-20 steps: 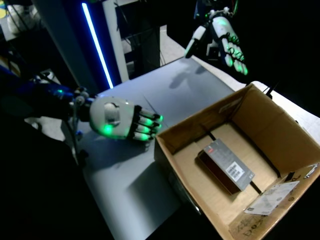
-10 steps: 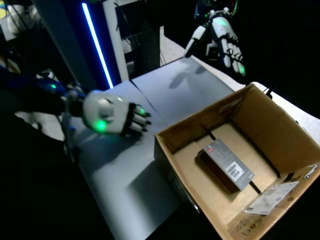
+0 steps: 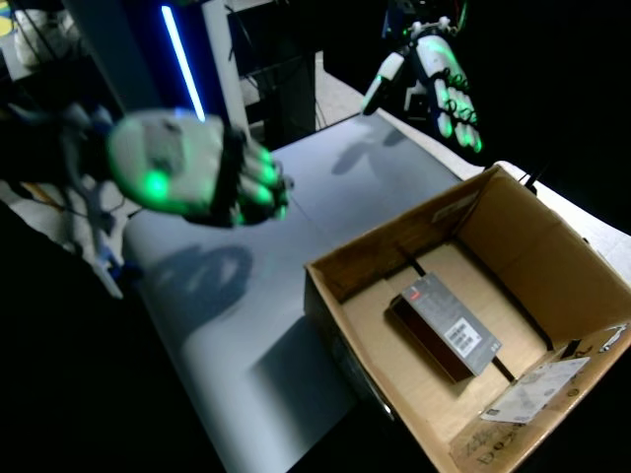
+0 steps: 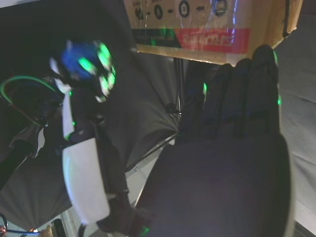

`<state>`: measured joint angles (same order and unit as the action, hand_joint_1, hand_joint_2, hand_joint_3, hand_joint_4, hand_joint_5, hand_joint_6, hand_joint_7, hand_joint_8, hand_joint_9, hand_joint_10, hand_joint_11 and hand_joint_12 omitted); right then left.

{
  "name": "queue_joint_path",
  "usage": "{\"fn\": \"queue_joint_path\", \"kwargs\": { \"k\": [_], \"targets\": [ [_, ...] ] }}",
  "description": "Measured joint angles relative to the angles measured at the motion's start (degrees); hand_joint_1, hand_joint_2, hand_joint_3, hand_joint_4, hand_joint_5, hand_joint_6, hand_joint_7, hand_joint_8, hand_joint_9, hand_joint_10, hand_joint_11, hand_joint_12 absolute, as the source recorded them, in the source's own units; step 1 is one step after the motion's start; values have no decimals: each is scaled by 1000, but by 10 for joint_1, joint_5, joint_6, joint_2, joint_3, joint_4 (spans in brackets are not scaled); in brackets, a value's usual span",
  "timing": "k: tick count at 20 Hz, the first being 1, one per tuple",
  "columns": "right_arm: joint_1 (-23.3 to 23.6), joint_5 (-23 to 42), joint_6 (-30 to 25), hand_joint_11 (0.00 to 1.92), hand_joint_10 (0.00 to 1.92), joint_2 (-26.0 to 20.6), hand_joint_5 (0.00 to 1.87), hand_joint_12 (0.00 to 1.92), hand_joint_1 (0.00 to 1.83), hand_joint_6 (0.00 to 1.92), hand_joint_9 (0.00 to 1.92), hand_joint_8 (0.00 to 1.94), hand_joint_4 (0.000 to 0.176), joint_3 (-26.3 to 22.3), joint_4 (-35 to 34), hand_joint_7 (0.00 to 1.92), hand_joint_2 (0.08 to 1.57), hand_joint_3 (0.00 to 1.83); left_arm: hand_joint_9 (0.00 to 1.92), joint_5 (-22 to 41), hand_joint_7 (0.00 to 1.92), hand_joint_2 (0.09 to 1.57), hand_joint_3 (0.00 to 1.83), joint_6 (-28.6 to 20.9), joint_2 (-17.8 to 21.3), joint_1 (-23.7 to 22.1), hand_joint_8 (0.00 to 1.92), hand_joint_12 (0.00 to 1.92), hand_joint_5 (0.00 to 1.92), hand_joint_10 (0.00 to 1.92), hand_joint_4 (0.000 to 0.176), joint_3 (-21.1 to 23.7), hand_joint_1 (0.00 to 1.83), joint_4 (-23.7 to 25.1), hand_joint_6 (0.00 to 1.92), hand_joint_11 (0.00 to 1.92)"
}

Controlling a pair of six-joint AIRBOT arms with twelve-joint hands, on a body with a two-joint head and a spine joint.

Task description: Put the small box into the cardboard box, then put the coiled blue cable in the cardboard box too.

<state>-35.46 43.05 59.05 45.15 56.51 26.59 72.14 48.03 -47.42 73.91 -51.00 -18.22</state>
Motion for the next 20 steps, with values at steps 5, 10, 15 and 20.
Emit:
{"fn": "queue_joint_path", "kwargs": {
  "k": [5,10,15,20],
  "targets": [
    [67,25,0,1581,1885,-10,570,1905,1040,1574,1480,1916,0,0,-1,1031,1343,3,0,0,34,845,0,0,-3,0,1,11,110,0,167,0,609,-2,8,53],
    [121,29,0,1580,1887,0,571,1907,1040,1574,1479,1919,0,35,-18,1030,1344,2,0,-1,51,840,0,-9,-10,0,4,0,103,0,176,-7,592,-4,1,18],
    [175,4,0,1318,1829,73,951,1921,1154,1025,1277,1609,0,108,-46,1099,1128,0,5,-2,38,853,3,-10,-10,-9,0,20,98,1,175,-12,618,4,5,50],
    [186,-62,0,1123,1064,191,974,1427,1264,822,1229,876,0,219,-102,1186,1078,0,34,-3,51,847,0,-10,-10,-14,3,32,125,5,159,-15,684,11,9,92]
  ]
}}
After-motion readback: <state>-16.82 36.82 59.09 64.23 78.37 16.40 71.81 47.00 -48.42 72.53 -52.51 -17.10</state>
